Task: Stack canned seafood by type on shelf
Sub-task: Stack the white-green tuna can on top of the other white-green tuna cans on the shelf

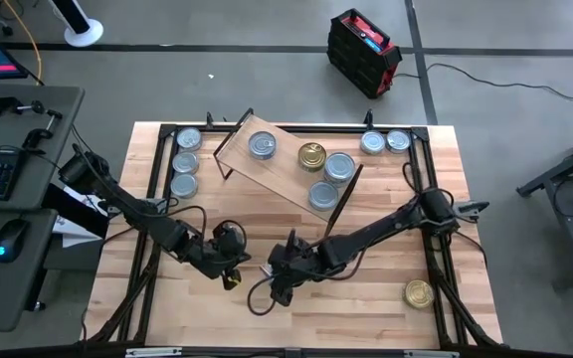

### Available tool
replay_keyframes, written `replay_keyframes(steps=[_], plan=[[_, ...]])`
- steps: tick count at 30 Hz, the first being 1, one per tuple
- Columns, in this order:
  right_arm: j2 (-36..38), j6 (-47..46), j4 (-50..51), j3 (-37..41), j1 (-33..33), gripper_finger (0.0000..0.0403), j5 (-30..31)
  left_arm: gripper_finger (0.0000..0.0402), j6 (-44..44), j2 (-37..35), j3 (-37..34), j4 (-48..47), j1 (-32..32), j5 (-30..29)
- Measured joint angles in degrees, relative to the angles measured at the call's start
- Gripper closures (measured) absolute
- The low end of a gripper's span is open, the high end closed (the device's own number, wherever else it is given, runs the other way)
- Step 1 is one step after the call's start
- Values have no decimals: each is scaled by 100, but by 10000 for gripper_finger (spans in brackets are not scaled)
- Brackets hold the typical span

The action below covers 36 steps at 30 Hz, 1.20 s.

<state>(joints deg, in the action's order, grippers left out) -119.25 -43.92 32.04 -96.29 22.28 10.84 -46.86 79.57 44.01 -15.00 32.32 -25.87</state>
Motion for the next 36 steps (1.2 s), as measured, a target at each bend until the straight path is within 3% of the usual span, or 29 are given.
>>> replay_keyframes(steps=[16, 20, 26, 30, 36], plan=[[-788, -678, -7, 4, 24, 67, 14, 401, -20, 0, 0, 0, 0, 1], [-794, -706, -7, -15, 24, 118, 24, 401, -47, 0, 0, 4, 0, 0], [-425, 76, 391, -265, 53, 285, 112, 402, -23, 0, 0, 4, 0, 0], [61, 550, 1033, -289, 121, 289, 433, 401, -17, 0, 0, -11, -4, -8], [792, 545, 2296, -104, 353, 289, 762, 401, -44, 0, 0, -13, -4, -20]])
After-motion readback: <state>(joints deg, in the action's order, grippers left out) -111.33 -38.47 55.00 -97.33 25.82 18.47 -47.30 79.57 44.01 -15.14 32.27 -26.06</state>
